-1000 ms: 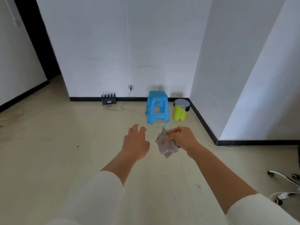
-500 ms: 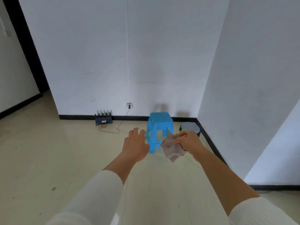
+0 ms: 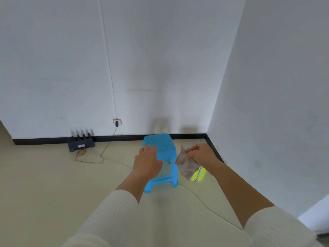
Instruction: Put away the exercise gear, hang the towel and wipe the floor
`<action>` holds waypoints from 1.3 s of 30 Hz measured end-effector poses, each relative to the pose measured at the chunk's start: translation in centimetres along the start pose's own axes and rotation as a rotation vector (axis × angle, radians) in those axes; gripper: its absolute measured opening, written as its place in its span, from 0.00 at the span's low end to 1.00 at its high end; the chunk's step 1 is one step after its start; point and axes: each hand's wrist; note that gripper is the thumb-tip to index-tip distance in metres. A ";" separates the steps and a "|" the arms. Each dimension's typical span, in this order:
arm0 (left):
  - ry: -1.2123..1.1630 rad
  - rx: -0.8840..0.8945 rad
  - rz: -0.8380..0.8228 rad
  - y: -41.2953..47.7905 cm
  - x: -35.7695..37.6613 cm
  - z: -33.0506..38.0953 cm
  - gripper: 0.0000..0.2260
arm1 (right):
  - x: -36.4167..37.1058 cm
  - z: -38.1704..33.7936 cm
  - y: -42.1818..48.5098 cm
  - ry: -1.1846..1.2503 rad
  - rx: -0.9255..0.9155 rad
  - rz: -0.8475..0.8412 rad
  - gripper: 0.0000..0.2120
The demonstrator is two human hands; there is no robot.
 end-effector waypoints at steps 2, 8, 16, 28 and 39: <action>-0.032 -0.019 0.003 5.4 0.3 -0.1 0.23 | -0.7 -0.8 5.9 -0.016 0.009 0.001 0.04; -0.070 -0.073 -0.014 20.8 1.0 -2.6 0.23 | 0.3 -2.1 21.8 -0.048 0.026 -0.019 0.06; -0.072 -0.104 -0.114 41.6 6.4 -9.1 0.21 | 6.6 -0.4 43.0 -0.035 0.122 -0.028 0.05; -0.061 -0.250 -0.478 55.9 22.0 -18.9 0.25 | 18.0 10.7 61.2 0.002 0.302 -0.077 0.06; 0.058 -0.204 -0.619 59.8 33.4 -24.5 0.34 | 24.5 21.7 69.6 0.000 0.438 -0.179 0.08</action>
Point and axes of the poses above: each hand's wrist, its own y-axis towards the middle knuckle, its own x-axis out of the palm, z = x × y, and after that the axes turned 5 degrees about -z, right-handed
